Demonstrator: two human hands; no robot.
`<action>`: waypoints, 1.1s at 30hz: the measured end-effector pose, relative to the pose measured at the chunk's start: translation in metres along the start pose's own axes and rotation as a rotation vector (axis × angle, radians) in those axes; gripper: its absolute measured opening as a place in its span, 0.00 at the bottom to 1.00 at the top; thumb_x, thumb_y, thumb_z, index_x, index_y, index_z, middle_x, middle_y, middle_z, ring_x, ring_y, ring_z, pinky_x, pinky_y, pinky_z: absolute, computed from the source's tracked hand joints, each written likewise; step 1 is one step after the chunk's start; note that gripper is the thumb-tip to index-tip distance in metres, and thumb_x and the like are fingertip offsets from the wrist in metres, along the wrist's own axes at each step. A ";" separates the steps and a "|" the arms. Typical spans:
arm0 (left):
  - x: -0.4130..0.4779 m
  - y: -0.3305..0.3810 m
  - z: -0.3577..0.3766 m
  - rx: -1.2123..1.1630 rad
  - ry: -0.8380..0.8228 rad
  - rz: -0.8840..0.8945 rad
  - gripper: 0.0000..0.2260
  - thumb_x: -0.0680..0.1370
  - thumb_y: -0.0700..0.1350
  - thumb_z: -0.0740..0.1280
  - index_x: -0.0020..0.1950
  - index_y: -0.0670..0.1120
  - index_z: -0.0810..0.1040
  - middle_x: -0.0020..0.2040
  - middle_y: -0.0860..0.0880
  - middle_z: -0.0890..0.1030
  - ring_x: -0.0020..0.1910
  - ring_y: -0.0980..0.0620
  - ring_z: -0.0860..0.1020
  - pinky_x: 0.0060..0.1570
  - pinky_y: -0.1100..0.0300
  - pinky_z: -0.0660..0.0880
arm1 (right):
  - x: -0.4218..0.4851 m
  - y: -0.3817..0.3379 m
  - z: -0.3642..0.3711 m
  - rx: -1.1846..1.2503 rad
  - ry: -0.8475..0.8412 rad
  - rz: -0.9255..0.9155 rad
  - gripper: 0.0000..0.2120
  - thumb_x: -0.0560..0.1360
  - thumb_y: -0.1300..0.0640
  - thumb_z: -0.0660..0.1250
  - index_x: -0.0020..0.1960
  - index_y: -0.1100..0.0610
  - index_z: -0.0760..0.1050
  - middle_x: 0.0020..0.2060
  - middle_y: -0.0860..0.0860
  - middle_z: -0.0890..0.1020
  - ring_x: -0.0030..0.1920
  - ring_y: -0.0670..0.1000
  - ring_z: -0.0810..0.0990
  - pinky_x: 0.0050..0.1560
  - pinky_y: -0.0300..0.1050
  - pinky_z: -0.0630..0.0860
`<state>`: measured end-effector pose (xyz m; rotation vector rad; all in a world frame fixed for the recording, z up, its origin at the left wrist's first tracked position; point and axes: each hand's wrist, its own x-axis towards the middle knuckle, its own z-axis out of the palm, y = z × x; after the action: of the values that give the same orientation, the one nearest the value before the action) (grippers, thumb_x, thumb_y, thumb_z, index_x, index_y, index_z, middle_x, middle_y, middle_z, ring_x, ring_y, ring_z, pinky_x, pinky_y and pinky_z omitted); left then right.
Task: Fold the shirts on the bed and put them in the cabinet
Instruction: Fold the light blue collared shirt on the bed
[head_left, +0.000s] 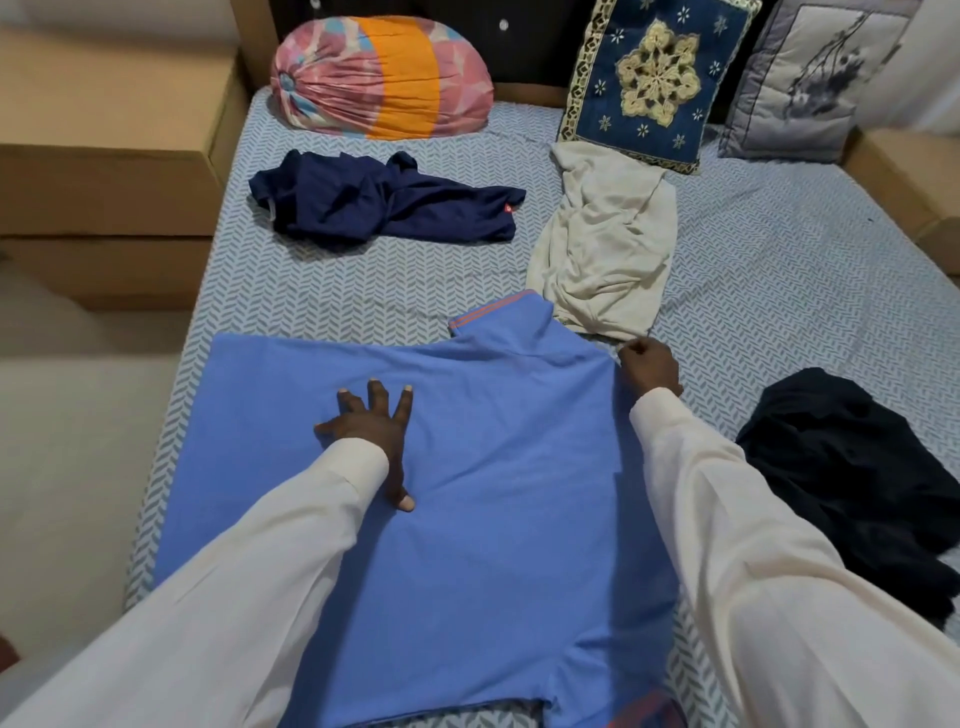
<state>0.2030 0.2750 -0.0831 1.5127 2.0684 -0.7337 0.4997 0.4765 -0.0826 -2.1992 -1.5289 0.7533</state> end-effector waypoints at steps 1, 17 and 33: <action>0.000 0.000 0.001 -0.001 0.008 0.000 0.71 0.57 0.67 0.80 0.76 0.55 0.26 0.79 0.44 0.32 0.77 0.31 0.42 0.63 0.29 0.65 | 0.002 0.004 -0.003 0.044 -0.026 -0.009 0.11 0.73 0.47 0.66 0.51 0.52 0.80 0.54 0.55 0.83 0.57 0.59 0.79 0.61 0.54 0.71; -0.050 -0.002 0.070 0.057 0.540 0.115 0.38 0.68 0.58 0.77 0.72 0.43 0.69 0.65 0.38 0.72 0.60 0.35 0.73 0.56 0.44 0.73 | -0.147 0.154 -0.062 0.079 -0.244 0.177 0.08 0.73 0.56 0.60 0.37 0.58 0.72 0.31 0.59 0.73 0.28 0.54 0.71 0.30 0.43 0.66; -0.155 -0.079 0.160 -0.178 0.238 0.388 0.27 0.70 0.68 0.69 0.57 0.52 0.67 0.54 0.50 0.74 0.53 0.47 0.74 0.47 0.53 0.73 | -0.255 0.187 -0.059 0.303 -0.280 0.285 0.15 0.70 0.53 0.78 0.37 0.54 0.71 0.26 0.51 0.65 0.26 0.49 0.64 0.27 0.39 0.60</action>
<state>0.1803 0.0399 -0.0903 1.8902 1.8538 -0.2260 0.6053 0.1724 -0.0853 -2.1674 -1.1291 1.3359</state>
